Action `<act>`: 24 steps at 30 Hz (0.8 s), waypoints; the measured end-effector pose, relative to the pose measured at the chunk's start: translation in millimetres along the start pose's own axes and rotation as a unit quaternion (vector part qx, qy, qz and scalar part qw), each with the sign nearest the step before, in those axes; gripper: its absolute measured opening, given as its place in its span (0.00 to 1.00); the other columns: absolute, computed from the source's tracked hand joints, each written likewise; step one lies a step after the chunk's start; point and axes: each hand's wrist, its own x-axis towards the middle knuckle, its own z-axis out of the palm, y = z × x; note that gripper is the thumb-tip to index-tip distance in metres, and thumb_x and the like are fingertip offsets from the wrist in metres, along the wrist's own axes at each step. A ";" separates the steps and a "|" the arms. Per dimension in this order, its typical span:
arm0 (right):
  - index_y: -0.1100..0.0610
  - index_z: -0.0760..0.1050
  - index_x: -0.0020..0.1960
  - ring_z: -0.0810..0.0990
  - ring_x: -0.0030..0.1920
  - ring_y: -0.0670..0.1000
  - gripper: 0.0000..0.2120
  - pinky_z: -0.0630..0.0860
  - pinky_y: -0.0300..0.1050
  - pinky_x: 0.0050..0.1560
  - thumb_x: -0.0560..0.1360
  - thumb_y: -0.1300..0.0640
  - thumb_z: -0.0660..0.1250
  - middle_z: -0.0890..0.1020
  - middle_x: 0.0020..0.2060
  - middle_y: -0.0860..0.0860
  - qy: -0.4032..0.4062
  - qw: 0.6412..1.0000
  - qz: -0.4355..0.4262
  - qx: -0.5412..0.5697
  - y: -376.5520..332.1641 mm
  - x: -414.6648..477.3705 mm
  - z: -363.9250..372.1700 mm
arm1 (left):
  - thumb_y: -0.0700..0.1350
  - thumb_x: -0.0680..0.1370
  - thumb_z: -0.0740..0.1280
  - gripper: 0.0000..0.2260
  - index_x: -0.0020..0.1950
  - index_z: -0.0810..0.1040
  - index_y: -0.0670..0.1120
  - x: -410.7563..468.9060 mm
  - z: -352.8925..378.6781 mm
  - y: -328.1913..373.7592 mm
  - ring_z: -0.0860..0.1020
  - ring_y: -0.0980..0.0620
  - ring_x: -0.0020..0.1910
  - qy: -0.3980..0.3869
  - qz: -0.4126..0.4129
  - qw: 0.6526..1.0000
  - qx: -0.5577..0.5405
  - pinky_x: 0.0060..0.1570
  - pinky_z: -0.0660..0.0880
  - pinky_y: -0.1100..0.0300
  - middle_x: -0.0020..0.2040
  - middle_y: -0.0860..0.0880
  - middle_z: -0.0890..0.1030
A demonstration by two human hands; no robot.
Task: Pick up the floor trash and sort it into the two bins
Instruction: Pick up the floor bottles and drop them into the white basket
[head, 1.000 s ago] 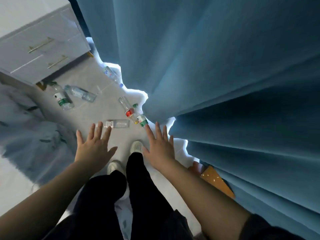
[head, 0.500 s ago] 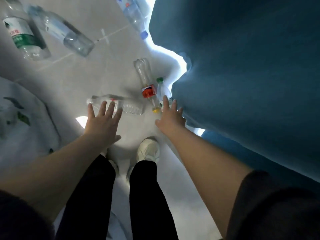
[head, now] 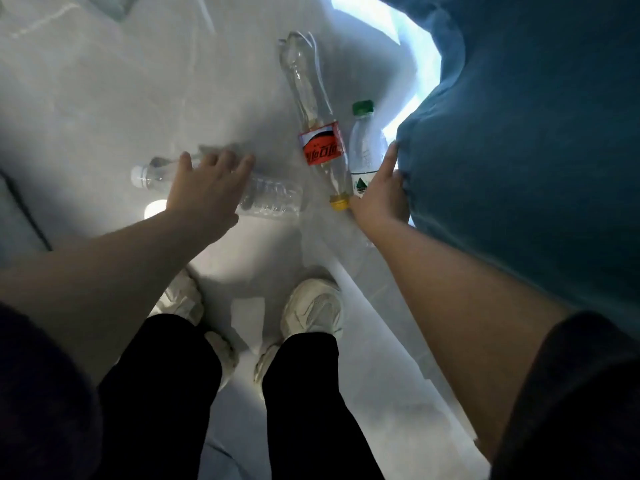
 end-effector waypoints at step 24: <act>0.48 0.41 0.78 0.75 0.58 0.61 0.47 0.73 0.50 0.50 0.71 0.56 0.70 0.69 0.62 0.58 0.014 0.987 -0.084 0.140 1.8 -378.2 -343.6 | 0.47 0.68 0.75 0.35 0.71 0.62 0.47 -328.3 -358.0 -12.5 0.73 0.40 0.59 0.077 -0.034 0.967 -0.239 0.57 0.72 0.47 0.65 0.43 0.72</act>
